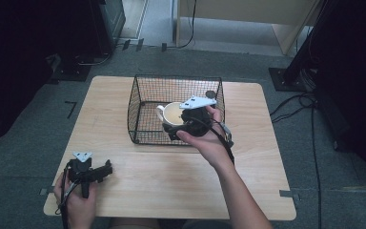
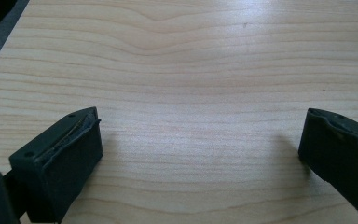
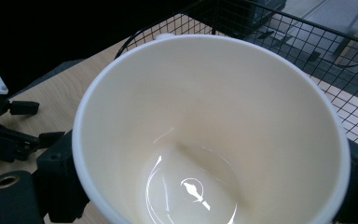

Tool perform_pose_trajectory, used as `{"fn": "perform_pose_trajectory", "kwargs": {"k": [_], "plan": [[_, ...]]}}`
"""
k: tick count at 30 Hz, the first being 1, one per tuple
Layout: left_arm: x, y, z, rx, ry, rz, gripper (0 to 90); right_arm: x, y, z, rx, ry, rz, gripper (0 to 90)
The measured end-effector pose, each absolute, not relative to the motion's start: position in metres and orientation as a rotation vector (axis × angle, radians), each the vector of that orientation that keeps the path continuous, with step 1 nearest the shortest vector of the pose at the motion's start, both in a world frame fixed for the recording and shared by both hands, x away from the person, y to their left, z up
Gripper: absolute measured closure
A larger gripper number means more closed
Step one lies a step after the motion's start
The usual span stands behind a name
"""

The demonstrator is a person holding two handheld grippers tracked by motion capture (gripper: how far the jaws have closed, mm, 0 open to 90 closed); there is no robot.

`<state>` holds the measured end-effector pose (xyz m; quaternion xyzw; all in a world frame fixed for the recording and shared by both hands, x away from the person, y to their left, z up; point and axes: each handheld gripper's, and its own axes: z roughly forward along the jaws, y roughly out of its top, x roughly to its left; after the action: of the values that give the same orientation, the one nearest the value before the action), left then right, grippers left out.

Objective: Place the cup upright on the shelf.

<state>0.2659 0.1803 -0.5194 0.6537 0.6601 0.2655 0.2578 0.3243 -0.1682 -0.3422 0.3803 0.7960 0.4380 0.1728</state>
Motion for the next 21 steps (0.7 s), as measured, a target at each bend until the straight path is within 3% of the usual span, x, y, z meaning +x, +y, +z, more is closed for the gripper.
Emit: {"fn": "perform_pose_trajectory", "kwargs": {"k": [21], "plan": [[0.266,0.180,-0.520,1.769,1.790,0.721,0.0,0.382,-0.174,-0.359,1.134,2.239,1.192,9.1]]}}
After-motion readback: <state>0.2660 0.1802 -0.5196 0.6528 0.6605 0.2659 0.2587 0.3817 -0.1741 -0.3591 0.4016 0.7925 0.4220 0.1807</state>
